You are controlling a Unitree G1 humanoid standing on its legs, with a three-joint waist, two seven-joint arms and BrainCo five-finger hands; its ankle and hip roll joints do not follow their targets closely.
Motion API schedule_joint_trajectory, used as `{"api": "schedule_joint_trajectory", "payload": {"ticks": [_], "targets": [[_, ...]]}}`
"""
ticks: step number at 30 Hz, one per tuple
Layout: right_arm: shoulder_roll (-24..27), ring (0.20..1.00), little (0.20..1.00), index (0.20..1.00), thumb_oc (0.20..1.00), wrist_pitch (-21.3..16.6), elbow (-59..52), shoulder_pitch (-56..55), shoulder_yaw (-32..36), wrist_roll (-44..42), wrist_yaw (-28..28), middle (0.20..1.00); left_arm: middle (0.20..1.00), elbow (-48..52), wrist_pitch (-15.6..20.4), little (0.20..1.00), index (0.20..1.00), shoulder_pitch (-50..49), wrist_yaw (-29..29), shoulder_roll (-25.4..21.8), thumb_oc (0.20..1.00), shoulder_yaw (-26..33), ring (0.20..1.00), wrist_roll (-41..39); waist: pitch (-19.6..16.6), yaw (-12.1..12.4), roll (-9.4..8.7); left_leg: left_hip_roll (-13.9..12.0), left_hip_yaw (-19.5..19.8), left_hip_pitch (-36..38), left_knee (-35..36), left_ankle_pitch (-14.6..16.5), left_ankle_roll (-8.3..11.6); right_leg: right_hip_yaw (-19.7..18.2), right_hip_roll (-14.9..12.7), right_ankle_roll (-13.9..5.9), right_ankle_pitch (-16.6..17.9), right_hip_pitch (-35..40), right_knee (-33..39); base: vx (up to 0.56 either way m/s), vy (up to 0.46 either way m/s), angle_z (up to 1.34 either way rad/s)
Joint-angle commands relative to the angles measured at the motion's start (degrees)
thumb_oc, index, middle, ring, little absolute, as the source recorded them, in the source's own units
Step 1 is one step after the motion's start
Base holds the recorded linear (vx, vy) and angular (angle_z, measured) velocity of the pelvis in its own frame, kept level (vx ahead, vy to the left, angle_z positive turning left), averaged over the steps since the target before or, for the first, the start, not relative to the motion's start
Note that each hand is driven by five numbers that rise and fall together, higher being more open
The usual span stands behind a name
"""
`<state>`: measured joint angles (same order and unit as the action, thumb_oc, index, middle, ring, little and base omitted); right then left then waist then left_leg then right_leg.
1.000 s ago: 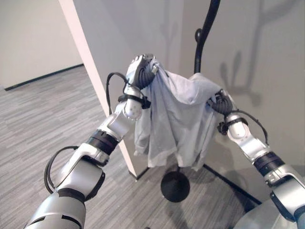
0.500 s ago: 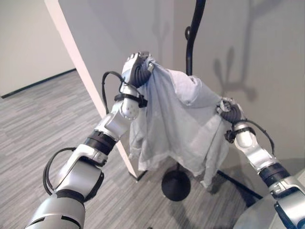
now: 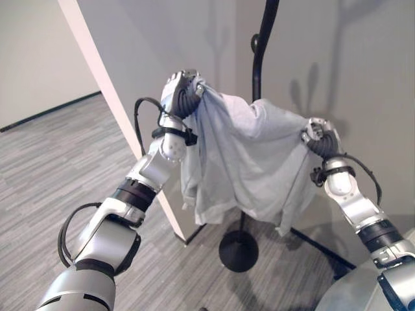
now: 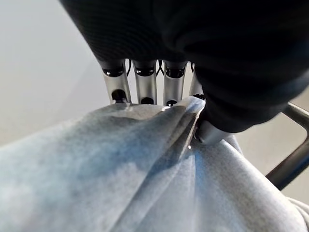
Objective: Hang the clothes on the sofa on the clothes rack.
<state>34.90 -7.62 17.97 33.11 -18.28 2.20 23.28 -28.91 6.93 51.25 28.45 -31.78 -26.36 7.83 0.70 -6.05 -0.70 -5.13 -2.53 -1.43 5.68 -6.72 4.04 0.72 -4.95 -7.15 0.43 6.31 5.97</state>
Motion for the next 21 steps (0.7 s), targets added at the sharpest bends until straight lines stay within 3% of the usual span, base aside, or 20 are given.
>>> {"api": "schedule_joint_trajectory", "payload": {"ticks": [1, 6, 10, 21], "targets": [[4.0, 0.200, 0.200, 0.200, 0.200, -2.7, -2.4, 6.5, 4.8, -1.2, 4.4, 0.200, 0.200, -3.3, 1.4, 0.200, 0.200, 6.1, 2.1, -2.4, 0.200, 1.5, 0.200, -0.8, -1.9, 1.6, -0.21, 1.4, -1.5, 7.9, -0.7, 10.1, 0.24, 5.6, 0.7, -1.65, -1.5, -1.2, -1.0, 0.00, 0.000, 0.00], [6.9, 0.200, 0.200, 0.200, 0.200, -2.6, -2.3, 11.0, 4.2, -1.5, 5.4, 0.200, 0.200, -3.9, 1.6, 0.200, 0.200, 8.1, 2.2, -3.2, 0.200, 0.9, 0.200, -1.4, -2.1, 1.8, -0.47, 1.4, -1.4, 8.0, -0.7, 10.1, 0.31, 5.7, 0.7, -1.66, -1.5, -1.0, -1.0, 0.00, 0.000, 0.00], [10.5, 0.200, 0.200, 0.200, 0.200, -1.8, 6.5, 21.4, -2.0, -5.3, 4.3, 0.200, 0.200, -8.2, 1.8, 0.200, 0.200, 14.4, 2.1, -6.0, 0.200, -2.9, 0.200, -2.3, -2.7, 2.2, -0.80, 1.4, -1.6, 7.9, -0.7, 9.8, 0.61, 5.8, 0.8, -1.79, -1.3, -1.1, -1.0, 0.00, 0.000, 0.00], [10.8, 0.200, 0.200, 0.200, 0.200, -1.4, 24.4, 39.4, -15.0, -10.2, 0.4, 0.200, 0.200, -15.4, 2.7, 0.200, 0.200, 29.6, 1.6, -7.1, 0.200, -12.7, 0.200, -2.8, -2.9, 1.9, -0.34, 1.5, -1.6, 7.1, -0.7, 9.3, 1.08, 5.7, 0.8, -2.15, -0.7, -2.0, -1.0, 0.00, 0.000, 0.00]]}}
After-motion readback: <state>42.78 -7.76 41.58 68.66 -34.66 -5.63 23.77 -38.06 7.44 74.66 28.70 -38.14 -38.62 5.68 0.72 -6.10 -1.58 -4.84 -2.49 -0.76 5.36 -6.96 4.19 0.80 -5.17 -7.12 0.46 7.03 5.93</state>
